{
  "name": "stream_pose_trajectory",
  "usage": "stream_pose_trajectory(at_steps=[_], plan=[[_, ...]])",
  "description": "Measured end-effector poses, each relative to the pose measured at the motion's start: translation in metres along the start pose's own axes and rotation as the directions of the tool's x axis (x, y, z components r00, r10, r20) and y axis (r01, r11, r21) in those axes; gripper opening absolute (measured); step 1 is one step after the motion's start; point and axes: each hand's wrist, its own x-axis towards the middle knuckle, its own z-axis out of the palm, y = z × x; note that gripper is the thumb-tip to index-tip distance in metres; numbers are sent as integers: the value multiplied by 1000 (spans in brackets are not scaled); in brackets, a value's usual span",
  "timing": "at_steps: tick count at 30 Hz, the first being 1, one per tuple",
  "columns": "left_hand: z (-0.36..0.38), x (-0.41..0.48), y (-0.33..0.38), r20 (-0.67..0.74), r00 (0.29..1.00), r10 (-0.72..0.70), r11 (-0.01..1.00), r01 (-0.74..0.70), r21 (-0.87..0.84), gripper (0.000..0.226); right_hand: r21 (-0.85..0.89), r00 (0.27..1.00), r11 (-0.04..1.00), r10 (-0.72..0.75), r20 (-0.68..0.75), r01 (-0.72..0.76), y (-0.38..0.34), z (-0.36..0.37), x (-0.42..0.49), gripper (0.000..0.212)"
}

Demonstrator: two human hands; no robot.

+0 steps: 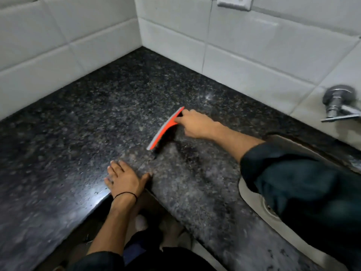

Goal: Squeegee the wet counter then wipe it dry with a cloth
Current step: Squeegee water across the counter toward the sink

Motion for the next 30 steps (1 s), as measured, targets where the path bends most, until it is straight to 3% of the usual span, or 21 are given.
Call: stream_pose_trajectory(at_steps=[4, 8, 11, 14, 18, 20, 23, 26, 30], plan=[[4, -9, -36, 74, 997, -29, 999, 31, -36, 128, -18, 996, 997, -81, -33, 80, -70, -10, 51, 42], [2, -2, -39, 113, 993, -26, 999, 31, -44, 132, -64, 993, 992, -110, -45, 107, -93, -11, 59, 36], [-1, 1, -35, 131, 991, -34, 999, 39, -37, 131, -77, 992, 992, -103, -71, 98, -73, -2, 38, 37], [0, -2, -35, 130, 991, -43, 999, 47, -26, 130, -73, 995, 992, -97, 24, 99, -40, 4, -4, 44], [-6, -4, -28, 153, 985, -75, 997, 76, 4, 123, -81, 993, 997, 29, 115, -20, 20, 18, -77, 51], [-6, -9, -16, 134, 991, -11, 999, 6, 36, 110, -110, 986, 992, 84, 146, -68, 46, 32, -111, 55], [1, -30, 9, 105, 969, 226, 971, -233, 58, 88, -173, 982, 984, 72, 174, -42, 69, 41, -163, 65], [20, -60, 34, 189, 866, 464, 879, -477, 28, 75, -179, 969, 982, 100, 225, -60, 82, 34, -213, 65], [50, -104, 45, 303, 761, 574, 795, -607, 18, 69, -334, 889, 933, 263, 375, -134, 105, 35, -259, 69]])
